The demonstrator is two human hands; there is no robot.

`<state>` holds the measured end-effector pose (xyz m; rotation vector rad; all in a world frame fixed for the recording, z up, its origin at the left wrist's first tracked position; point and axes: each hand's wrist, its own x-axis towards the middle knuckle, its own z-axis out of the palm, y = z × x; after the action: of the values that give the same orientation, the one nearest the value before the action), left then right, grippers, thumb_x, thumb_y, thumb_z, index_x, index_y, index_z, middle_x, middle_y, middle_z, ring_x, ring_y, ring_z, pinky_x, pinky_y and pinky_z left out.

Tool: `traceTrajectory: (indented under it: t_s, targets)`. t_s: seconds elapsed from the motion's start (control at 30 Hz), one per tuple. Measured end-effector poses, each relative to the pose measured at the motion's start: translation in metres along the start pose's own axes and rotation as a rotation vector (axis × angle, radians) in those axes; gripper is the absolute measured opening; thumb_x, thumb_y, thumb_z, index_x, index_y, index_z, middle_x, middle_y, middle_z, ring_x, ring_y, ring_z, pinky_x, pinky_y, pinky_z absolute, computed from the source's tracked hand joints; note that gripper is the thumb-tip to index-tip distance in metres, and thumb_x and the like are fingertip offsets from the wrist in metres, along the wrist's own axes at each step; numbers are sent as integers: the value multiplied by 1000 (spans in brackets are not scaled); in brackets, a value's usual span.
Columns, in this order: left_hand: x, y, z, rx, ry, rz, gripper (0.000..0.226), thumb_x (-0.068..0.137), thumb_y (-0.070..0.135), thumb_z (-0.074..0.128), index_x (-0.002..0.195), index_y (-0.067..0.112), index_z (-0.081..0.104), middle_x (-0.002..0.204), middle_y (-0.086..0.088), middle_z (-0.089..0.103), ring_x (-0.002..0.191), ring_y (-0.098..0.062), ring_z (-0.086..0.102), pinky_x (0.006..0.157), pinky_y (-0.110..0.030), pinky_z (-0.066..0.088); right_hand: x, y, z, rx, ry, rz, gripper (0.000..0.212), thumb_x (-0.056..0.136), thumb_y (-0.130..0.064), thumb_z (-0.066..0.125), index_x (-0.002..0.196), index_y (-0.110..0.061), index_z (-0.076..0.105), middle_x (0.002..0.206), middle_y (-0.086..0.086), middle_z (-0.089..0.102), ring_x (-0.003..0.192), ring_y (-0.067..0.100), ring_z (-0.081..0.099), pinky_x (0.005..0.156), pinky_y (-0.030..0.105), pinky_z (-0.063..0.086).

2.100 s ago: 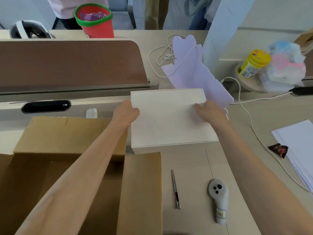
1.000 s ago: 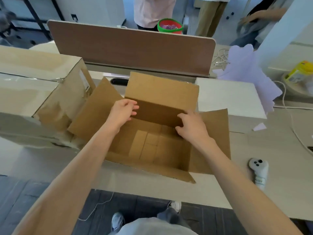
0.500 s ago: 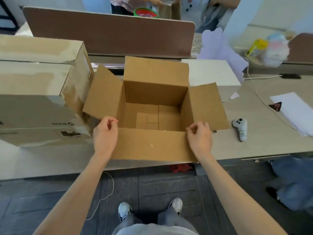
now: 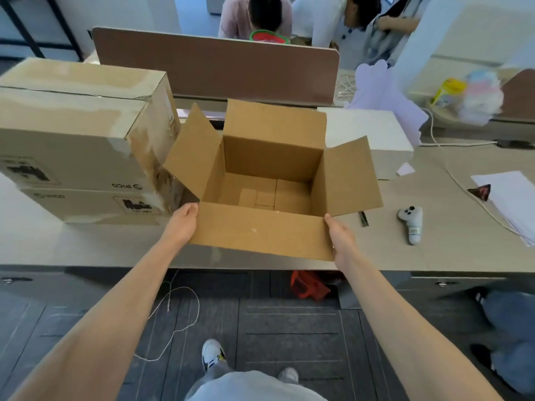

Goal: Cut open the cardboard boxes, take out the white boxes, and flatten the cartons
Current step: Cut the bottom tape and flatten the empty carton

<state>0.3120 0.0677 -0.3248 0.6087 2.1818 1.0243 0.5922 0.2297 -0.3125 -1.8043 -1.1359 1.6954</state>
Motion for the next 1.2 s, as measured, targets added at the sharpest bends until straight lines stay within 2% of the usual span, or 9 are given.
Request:
traceTrajectory:
  t_s: [0.27, 0.47, 0.57, 0.67, 0.73, 0.83, 0.97, 1.1, 1.2]
  targets:
    - [-13, 25, -20, -51, -100, -38, 51, 96, 47, 48, 141, 24, 44, 142, -2, 46, 126, -23, 45, 111, -45, 33, -14, -3, -20, -3, -103, -107, 53, 103, -47, 27, 128, -13, 59, 121, -1, 63, 112, 16, 57, 89, 30, 39]
    - [-39, 56, -36, -377, -116, 112, 58, 95, 59, 27, 115, 15, 59, 119, -12, 62, 112, -28, 57, 102, -48, 41, -33, -36, -25, 79, 104, -368, 34, 88, -30, 40, 75, -17, 68, 87, 3, 71, 93, 22, 64, 91, 49, 50]
    - [-40, 67, -35, -383, -63, 191, 63, 99, 57, 19, 129, 14, 55, 122, -4, 64, 115, -19, 57, 102, -44, 40, -36, -55, -24, 21, 114, -484, 36, 85, -35, 44, 69, -18, 71, 77, -10, 72, 86, 13, 64, 85, 43, 52]
    - [-41, 77, -26, -277, -81, 242, 52, 102, 50, 21, 114, 23, 64, 111, 1, 70, 105, -17, 64, 97, -42, 44, -36, -61, -21, -8, -7, -528, 23, 93, -26, 49, 88, -35, 70, 75, -29, 60, 78, -6, 56, 74, 20, 46]
    - [-39, 76, -21, -250, -125, 228, 47, 103, 49, 22, 114, 28, 63, 110, 4, 71, 102, -16, 67, 96, -47, 48, -31, -58, -22, 7, -58, -521, 30, 96, -14, 48, 93, -39, 65, 81, -35, 58, 77, -19, 55, 66, 6, 41]
    - [-38, 57, -14, -303, -202, 143, 48, 103, 51, 19, 126, 32, 57, 120, 6, 68, 116, -16, 60, 107, -49, 39, -17, -45, -24, 22, -80, -376, 20, 97, -26, 48, 96, -27, 67, 93, -15, 69, 95, 3, 63, 81, 18, 45]
    - [-41, 22, 1, -430, -191, -145, 83, 90, 75, 6, 149, 24, 35, 147, -8, 47, 139, -27, 39, 117, -48, 26, -5, -11, -29, 181, -146, -95, 69, 97, -64, 22, 116, -14, 65, 106, 9, 70, 100, 24, 61, 93, 36, 46]
    - [-46, 8, 12, -412, -152, -203, 92, 88, 75, 0, 154, 15, 20, 155, -15, 30, 143, -29, 31, 117, -47, 24, -4, 9, -27, 176, -136, 15, 81, 95, -68, 11, 130, -9, 55, 118, 11, 62, 119, 24, 53, 112, 37, 33]
    - [-47, 16, 12, -394, -82, -125, 85, 95, 66, 1, 151, 7, 28, 153, -14, 36, 141, -27, 34, 116, -44, 25, -14, -4, -20, 93, -85, -79, 74, 98, -62, 12, 140, -12, 48, 135, 4, 55, 129, 20, 47, 113, 35, 32]
